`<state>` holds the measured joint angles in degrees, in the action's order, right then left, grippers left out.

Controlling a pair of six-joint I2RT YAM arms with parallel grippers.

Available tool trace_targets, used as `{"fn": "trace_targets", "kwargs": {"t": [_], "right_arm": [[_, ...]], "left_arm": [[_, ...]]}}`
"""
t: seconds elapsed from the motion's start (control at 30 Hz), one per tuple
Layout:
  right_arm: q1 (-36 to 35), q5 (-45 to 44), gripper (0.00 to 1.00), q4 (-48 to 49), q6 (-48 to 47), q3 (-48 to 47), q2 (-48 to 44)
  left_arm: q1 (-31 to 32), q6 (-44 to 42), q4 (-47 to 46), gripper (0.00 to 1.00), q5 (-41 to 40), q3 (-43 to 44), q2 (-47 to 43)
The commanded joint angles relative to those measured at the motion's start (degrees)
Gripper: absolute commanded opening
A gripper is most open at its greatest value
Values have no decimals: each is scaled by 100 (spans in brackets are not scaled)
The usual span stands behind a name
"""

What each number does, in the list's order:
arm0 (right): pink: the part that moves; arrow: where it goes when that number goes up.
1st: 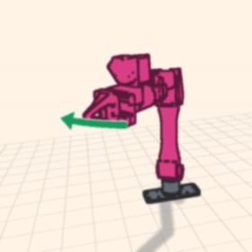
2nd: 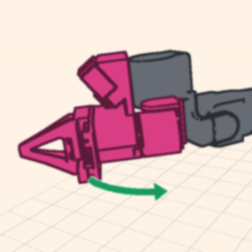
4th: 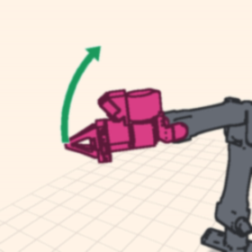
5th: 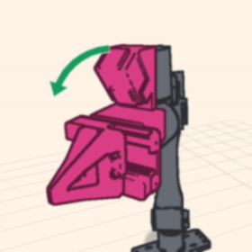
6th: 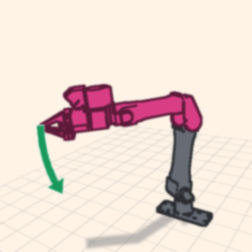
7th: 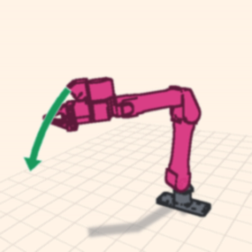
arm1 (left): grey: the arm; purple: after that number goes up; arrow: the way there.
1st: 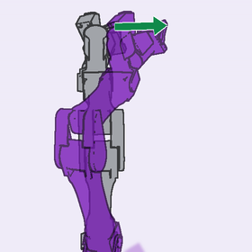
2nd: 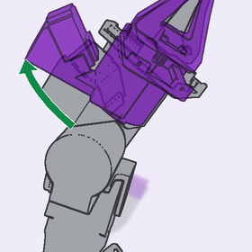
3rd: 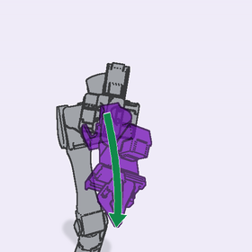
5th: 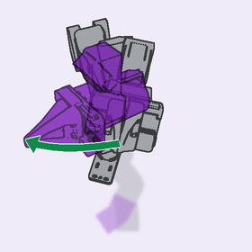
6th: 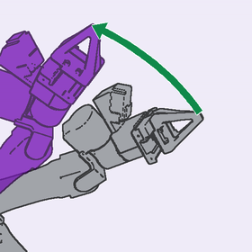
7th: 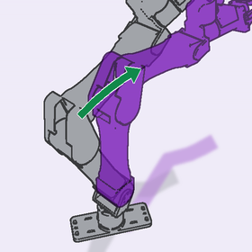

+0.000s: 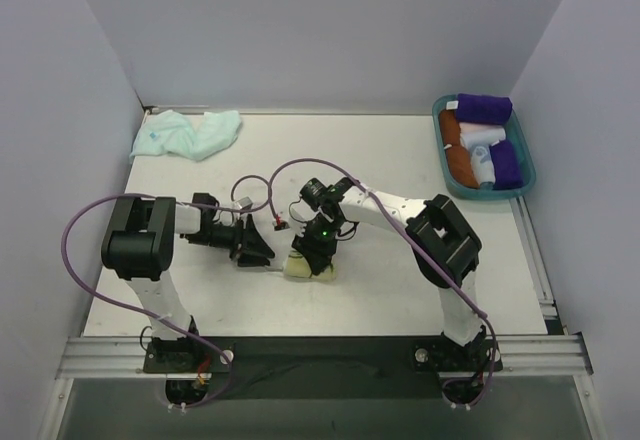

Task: Roll the towels
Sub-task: Roll the towel

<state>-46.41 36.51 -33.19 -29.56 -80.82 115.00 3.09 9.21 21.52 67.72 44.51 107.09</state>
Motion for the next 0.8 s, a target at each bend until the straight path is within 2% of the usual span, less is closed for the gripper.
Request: {"fn": "trace_targets", "kwargs": {"t": [0.0,0.2,0.4,0.6,0.77], "right_arm": [[-8,-179,0,-416,47,13,251],[-17,-382,0,-425,64,-66,233],[-26,-469,0,-399,65,-39,225],[-43,-549,0,-346,65,-31,233],[-35,-689,0,-267,108,-13,225]], "left_arm": [[7,564,-913,64,390,-13,-224],[367,1495,-2064,68,505,-364,-153],[754,2461,-3451,68,470,-505,128],[921,2471,-3523,66,487,-470,339],[948,2480,-3523,55,549,-443,515]]}}
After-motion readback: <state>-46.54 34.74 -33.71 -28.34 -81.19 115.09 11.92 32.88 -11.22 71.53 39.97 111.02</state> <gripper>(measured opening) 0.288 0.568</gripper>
